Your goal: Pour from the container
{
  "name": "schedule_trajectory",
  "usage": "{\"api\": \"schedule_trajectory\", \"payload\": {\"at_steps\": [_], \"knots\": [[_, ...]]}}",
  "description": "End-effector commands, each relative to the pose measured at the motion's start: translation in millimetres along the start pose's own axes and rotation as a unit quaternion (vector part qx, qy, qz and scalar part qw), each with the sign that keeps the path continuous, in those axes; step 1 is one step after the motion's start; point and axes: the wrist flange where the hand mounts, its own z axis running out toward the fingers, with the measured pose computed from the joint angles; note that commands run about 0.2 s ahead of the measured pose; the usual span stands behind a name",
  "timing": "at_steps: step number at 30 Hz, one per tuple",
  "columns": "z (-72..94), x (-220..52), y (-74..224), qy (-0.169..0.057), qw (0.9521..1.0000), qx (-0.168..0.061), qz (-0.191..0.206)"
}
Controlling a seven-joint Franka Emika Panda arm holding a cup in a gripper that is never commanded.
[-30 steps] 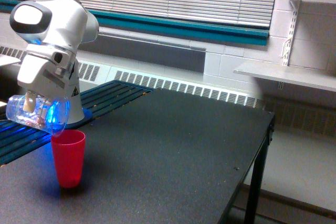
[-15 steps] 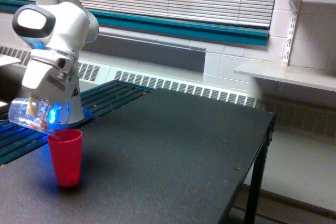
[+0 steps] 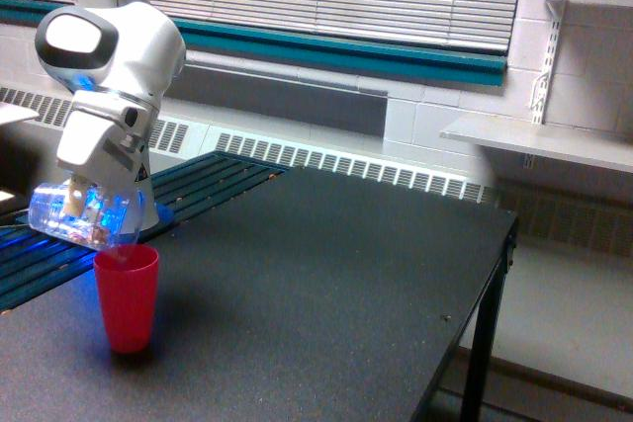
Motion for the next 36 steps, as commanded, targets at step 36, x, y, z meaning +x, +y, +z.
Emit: {"api": "schedule_trajectory", "payload": {"at_steps": [36], "knots": [[-25.4, 17.2, 39.3, 0.024, 0.9988, 0.017, 0.038]]}}
